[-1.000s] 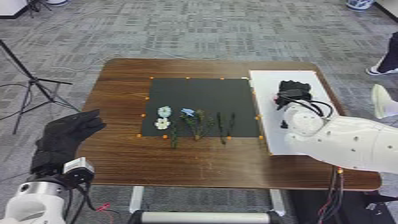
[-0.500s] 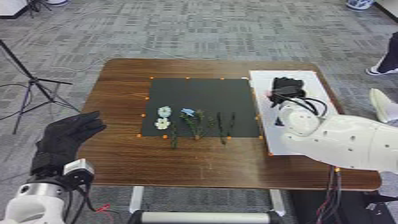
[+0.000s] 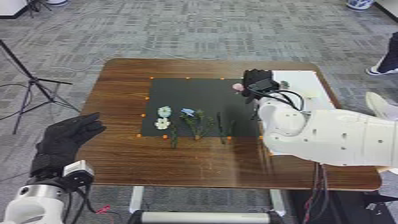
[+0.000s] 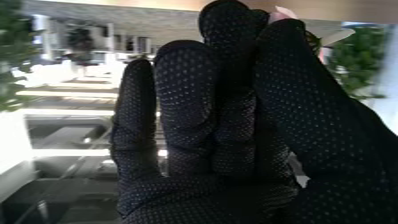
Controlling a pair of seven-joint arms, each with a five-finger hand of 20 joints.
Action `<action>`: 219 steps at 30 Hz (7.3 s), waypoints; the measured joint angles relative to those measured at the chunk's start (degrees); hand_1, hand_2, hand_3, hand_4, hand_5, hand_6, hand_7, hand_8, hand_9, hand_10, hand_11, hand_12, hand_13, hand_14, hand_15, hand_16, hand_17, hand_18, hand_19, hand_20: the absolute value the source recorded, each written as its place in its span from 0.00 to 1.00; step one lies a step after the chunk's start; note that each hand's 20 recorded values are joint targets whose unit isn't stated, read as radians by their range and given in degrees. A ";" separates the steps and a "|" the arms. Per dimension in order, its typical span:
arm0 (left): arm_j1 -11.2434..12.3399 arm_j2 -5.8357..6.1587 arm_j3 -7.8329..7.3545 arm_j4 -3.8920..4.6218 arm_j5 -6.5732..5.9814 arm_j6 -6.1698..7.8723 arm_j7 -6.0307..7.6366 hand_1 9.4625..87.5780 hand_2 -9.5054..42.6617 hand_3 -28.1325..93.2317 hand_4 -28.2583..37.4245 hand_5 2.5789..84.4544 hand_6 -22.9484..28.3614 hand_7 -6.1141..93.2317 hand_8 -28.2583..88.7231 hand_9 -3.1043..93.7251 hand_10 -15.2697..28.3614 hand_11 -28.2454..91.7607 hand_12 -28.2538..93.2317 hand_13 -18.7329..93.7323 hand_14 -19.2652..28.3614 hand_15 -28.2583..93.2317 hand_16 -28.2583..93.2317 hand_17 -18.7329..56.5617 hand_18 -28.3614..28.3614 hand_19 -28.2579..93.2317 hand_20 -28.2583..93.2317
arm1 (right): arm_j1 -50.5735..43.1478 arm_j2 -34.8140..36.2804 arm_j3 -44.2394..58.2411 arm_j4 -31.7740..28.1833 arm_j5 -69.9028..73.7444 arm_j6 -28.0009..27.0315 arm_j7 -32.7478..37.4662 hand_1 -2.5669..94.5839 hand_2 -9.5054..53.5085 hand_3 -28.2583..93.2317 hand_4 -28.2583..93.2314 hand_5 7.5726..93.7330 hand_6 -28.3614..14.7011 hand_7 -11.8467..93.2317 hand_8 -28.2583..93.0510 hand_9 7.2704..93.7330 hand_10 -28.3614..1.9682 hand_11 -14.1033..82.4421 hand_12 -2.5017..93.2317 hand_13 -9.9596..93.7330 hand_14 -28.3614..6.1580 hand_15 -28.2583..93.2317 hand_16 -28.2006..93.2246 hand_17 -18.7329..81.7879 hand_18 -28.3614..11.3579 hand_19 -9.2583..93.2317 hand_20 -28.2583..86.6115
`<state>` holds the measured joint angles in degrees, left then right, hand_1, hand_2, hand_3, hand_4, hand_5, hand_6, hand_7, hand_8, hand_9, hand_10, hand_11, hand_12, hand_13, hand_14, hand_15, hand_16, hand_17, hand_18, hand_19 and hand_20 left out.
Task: Arrange flowers
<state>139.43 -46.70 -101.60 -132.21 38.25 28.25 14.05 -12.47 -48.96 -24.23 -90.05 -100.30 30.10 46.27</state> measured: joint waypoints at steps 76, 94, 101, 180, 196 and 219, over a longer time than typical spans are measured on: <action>3.67 2.58 -0.08 -0.65 -3.23 2.92 4.48 0.19 0.18 0.96 0.09 0.66 0.71 0.22 0.15 0.52 0.82 0.55 0.34 0.47 0.90 0.70 0.16 0.17 0.81 0.59 0.34 | 10.60 -1.48 -6.43 -3.87 4.89 -4.96 -0.02 0.39 0.04 0.91 0.01 0.53 0.61 0.32 0.09 0.64 0.37 0.45 0.19 0.63 0.37 0.81 0.35 0.32 0.07 0.90 0.33; 4.13 3.11 0.56 -0.72 -3.60 3.20 4.97 0.19 0.18 0.96 0.09 0.66 0.71 0.22 0.15 0.52 0.82 0.55 0.34 0.47 0.90 0.70 0.16 0.17 0.81 0.59 0.34 | 12.57 9.52 -8.47 -0.82 6.86 -13.50 3.42 0.37 0.05 0.90 0.02 0.47 0.58 0.31 0.10 0.56 0.29 0.43 0.19 0.57 0.31 0.83 0.34 0.30 0.06 0.89 0.35; 4.15 3.72 0.95 -0.71 -4.24 3.41 5.97 0.19 0.18 0.96 0.09 0.66 0.71 0.22 0.15 0.52 0.82 0.55 0.34 0.47 0.90 0.70 0.16 0.17 0.81 0.59 0.34 | 9.59 9.67 -7.07 5.75 7.66 -14.88 3.45 0.36 0.04 0.90 0.01 0.42 0.57 0.30 0.11 0.52 0.25 0.43 0.19 0.55 0.28 0.84 0.33 0.29 0.06 0.88 0.35; 1.63 2.53 0.86 -0.52 -3.06 2.09 4.05 0.19 0.18 0.96 0.09 0.66 0.71 0.23 0.15 0.52 0.82 0.55 0.34 0.47 0.90 0.70 0.16 0.18 0.81 0.59 0.34 | 3.83 7.63 -4.83 5.96 1.03 -5.95 3.18 0.62 0.00 0.85 0.00 0.82 0.71 0.43 0.16 0.95 0.78 0.28 0.42 0.79 0.76 0.70 0.50 0.41 0.17 0.91 0.37; 2.46 2.43 0.49 -0.84 -3.09 2.55 3.98 0.19 0.18 0.96 0.09 0.66 0.71 0.22 0.15 0.52 0.83 0.55 0.34 0.47 0.90 0.70 0.16 0.18 0.81 0.59 0.34 | 5.71 6.63 -3.70 -4.05 1.85 -3.51 -0.73 0.62 0.00 0.86 0.00 0.82 0.71 0.43 0.16 0.95 0.78 0.28 0.42 0.79 0.75 0.70 0.50 0.41 0.16 0.91 0.37; 0.38 0.32 0.02 -0.72 -1.17 1.76 0.82 0.19 0.18 0.96 0.09 0.66 0.71 0.22 0.15 0.52 0.83 0.55 0.34 0.47 0.90 0.70 0.16 0.18 0.81 0.59 0.34 | -3.28 -2.17 3.30 -2.09 1.66 -3.51 -0.28 0.62 0.00 0.86 0.00 0.82 0.71 0.43 0.16 0.95 0.78 0.28 0.42 0.79 0.74 0.70 0.49 0.41 0.17 0.91 0.36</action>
<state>139.81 -46.38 -101.58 -132.94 37.08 30.01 14.87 -15.75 -51.13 -20.92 -92.14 -98.63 26.59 45.99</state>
